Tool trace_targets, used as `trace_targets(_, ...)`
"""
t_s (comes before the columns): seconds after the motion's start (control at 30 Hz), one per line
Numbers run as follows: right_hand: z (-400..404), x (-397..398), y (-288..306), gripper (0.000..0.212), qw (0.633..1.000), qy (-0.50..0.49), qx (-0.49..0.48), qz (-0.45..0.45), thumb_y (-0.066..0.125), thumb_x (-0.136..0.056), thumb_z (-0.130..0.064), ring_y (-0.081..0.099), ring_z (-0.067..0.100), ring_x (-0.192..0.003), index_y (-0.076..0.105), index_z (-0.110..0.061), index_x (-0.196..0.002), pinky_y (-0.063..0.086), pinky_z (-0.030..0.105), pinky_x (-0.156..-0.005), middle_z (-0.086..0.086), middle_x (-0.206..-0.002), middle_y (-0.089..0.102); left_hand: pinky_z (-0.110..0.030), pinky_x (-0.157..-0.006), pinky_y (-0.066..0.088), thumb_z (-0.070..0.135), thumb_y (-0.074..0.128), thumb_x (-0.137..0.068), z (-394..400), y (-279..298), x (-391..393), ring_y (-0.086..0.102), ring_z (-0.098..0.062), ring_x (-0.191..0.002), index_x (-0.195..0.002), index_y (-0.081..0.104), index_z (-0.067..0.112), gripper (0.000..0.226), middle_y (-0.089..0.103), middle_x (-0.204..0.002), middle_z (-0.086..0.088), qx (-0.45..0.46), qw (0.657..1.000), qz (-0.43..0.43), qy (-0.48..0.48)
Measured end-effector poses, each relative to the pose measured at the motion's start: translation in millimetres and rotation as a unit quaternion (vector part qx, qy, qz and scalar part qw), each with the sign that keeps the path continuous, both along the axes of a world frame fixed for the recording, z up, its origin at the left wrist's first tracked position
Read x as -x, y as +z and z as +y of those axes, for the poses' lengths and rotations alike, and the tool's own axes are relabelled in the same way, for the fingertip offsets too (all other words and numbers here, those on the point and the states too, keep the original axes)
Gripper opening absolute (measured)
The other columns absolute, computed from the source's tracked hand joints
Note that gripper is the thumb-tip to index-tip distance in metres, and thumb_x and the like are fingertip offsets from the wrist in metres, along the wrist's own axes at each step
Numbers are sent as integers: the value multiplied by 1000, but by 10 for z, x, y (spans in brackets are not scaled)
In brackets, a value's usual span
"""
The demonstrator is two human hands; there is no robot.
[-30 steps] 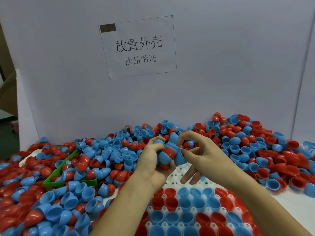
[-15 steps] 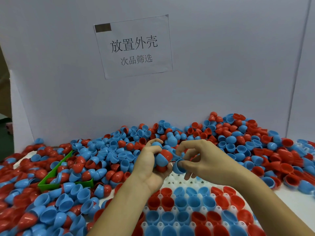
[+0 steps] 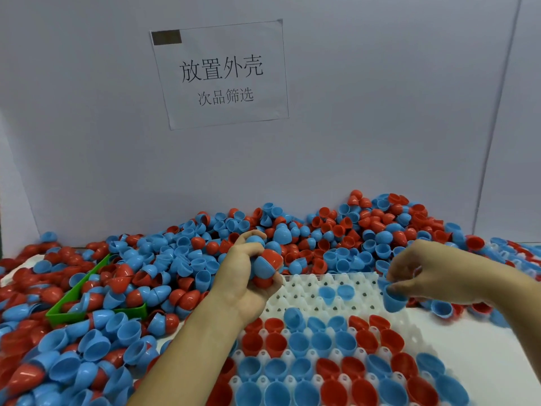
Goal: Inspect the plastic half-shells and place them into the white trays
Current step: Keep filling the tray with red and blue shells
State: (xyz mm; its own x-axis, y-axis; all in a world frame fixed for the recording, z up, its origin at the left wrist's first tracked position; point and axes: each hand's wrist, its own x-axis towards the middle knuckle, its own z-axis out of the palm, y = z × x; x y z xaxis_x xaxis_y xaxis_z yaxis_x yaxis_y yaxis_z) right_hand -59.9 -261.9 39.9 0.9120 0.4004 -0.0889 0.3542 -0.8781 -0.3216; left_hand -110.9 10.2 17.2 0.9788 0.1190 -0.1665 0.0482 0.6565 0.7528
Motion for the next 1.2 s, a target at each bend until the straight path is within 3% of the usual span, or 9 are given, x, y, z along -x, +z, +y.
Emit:
trace_targets(0.1,-150,-41,-93,5,998,-26,38,40,73,-86,-39,70,7,-82,70,-36,-83,58,21,-78,-13,-86,73,-24,-38,45,-1,45,-90,-10,-4,-4,53,-23,-80,-85,64,24,31,59,-97,-14,-5,1000,1,2)
trace_targets(0.47,-8,-119,-332,22,981,-27,163,105,73,-88,-22,59,4,-88,62,-40,-81,48,16,-66,-20,-89,56,-23,-38,44,-1,45,-89,14,-1,-11,56,-20,-73,-81,65,23,32,60,-89,-12,-11,1000,-5,14)
trace_targets(0.6,3,-96,-334,23,980,-25,162,113,72,-89,-24,57,4,-92,60,-43,-92,52,17,-78,-24,-88,51,-23,-38,44,0,47,-89,51,13,-11,56,-21,-76,-83,65,24,30,59,-96,-14,-1,1000,-2,17)
trace_targets(0.7,19,-44,-260,24,980,-23,148,130,70,-91,-27,66,7,-85,65,-42,-108,54,14,-68,-21,-91,56,-23,-39,45,-1,46,-88,74,26,-9,55,-21,-76,-83,65,23,31,58,-101,-15,12,1000,-6,13)
trace_targets(0.8,23,25,-145,24,987,-28,130,95,71,-90,-32,66,5,-84,62,-47,-107,56,17,-75,-23,-94,54,-23,-40,46,-1,46,-88,95,47,1,56,-22,-75,-85,65,24,31,59,-102,-17,27,1000,-6,11)
trace_targets(0.93,286,171,-27,17,997,-1,65,-41,62,-95,-36,57,-1,-87,50,-48,-98,51,18,-83,-22,-101,54,-23,-39,45,-1,46,-88,115,84,20,56,-22,-74,-85,64,23,30,60,-96,-15,31,999,-12,12)
trace_targets(1.03,684,340,-74,16,996,89,-12,-31,54,-99,-38,57,-5,-102,54,-50,-110,52,20,-90,-23,-116,57,-23,-39,45,-1,46,-90,129,102,30,54,-21,-78,-84,63,24,30,58,-96,-13,20,1000,-17,13)
trace_targets(1.13,1004,467,-245,26,990,141,4,-29,50,-100,-40,47,2,-124,55,-46,-126,42,29,-107,-22,-136,48,-22,-40,45,-1,45,-90,143,120,33,53,-21,-77,-84,62,24,30,58,-96,-13,17,1000,-22,13)
trace_targets(1.2,1119,490,-352,29,989,140,34,-36,48,-101,-38,48,11,-125,58,-39,-129,42,31,-106,-14,-137,48,-23,-39,45,-1,45,-91,151,128,35,54,-21,-76,-86,62,24,30,59,-94,-12,14,1000,-24,14)
